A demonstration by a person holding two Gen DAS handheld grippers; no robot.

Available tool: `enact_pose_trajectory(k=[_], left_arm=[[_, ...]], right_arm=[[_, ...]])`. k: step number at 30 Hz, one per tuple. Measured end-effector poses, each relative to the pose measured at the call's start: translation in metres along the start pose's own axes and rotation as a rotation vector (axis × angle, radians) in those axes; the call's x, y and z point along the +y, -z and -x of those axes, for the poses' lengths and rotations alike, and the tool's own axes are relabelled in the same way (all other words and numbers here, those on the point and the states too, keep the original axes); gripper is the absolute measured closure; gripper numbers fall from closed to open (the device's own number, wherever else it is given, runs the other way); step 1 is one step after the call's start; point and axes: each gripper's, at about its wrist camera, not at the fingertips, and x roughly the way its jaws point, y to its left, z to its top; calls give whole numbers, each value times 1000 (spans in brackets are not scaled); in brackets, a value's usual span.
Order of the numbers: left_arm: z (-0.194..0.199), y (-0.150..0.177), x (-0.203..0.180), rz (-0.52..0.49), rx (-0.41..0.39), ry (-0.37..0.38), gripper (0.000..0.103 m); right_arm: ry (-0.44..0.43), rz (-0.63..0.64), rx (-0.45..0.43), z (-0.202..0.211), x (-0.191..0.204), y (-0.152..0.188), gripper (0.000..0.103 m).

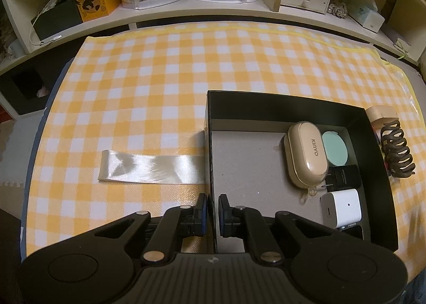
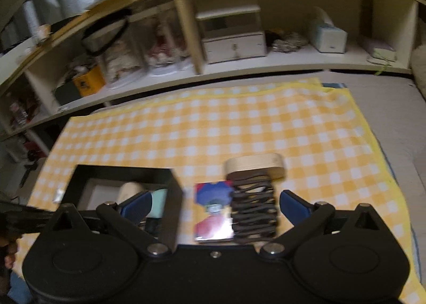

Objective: Organize rigid objects
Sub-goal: 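Move the right gripper to the dark coiled cable and grasp it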

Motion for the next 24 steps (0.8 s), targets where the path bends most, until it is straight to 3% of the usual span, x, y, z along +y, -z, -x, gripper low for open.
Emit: enact_pose_trajectory(k=[4, 8, 17, 24], left_arm=[[0, 0, 0, -2, 0, -2, 93], [0, 0, -4, -1, 0, -2, 93], [1, -1, -6, -2, 1, -5, 93], [1, -1, -10, -3, 1, -7, 93]], right_arm=[[43, -39, 42, -18, -21, -4, 1], [3, -66, 87, -38, -36, -9, 10], [16, 20, 226, -87, -27, -7, 22], [20, 55, 251, -102, -26, -3, 27]])
